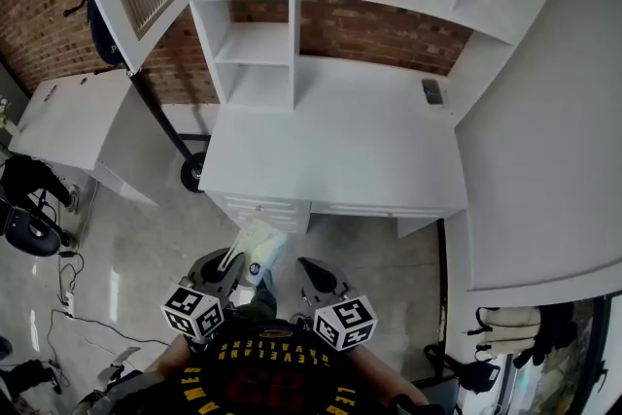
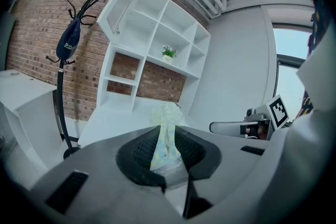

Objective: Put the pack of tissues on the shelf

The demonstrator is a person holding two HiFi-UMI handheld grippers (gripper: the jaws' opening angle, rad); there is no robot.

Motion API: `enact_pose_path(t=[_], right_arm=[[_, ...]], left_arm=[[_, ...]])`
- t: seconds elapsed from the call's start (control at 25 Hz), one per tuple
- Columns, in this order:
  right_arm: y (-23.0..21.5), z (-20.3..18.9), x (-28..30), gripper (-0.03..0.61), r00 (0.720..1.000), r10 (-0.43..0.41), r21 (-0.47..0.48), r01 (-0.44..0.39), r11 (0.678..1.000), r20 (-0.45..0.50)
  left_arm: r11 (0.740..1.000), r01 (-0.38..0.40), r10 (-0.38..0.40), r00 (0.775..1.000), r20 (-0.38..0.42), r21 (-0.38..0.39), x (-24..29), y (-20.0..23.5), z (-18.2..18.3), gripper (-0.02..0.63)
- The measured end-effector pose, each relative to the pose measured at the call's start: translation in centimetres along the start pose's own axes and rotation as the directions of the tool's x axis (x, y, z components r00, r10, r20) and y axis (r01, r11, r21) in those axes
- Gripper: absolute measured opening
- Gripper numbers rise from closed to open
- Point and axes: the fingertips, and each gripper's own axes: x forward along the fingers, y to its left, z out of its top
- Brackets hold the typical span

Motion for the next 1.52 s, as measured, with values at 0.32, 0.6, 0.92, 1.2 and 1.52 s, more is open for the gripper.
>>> enact_pose_path(t=[0.32, 0.6, 0.92, 1.2, 1.52], right_arm=[[-0.6, 2.1, 7.3, -0.003, 0.999, -0.051, 0.013, 0.051, 0.999, -0.010], [-1.1, 2.9, 11.5, -0.003, 0.991, -0.128, 0.004, 0.128, 0.992, -0.036], [-2.5, 2.8, 13.2, -0.003, 0.978, -0.199, 0.017, 0.201, 0.979, -0.065], [-3.7, 3.2, 14.9, -0.003, 0.979, -0.185, 0.033, 0.188, 0.982, -0.081], [-5.8, 6.5, 18.8, -0.003, 0.995, -0.089, -0.001, 0.089, 0.996, -0.051]], left_arm=[[0.999, 0.037, -0.037, 0.999, -0.012, 0.013, 3.0, 7.3, 3.4, 0.060], [0.994, 0.105, -0.104, 0.994, -0.033, 0.031, 6.1, 12.4, 5.2, 0.059], [0.992, 0.128, -0.127, 0.990, -0.057, 0.003, 8.1, 15.5, 4.6, 0.060], [0.992, 0.126, -0.126, 0.990, -0.062, -0.003, 9.7, 16.4, 5.0, 0.060], [1.000, 0.019, -0.018, 1.000, -0.025, 0.000, 10.8, 19.0, 7.3, 0.059]])
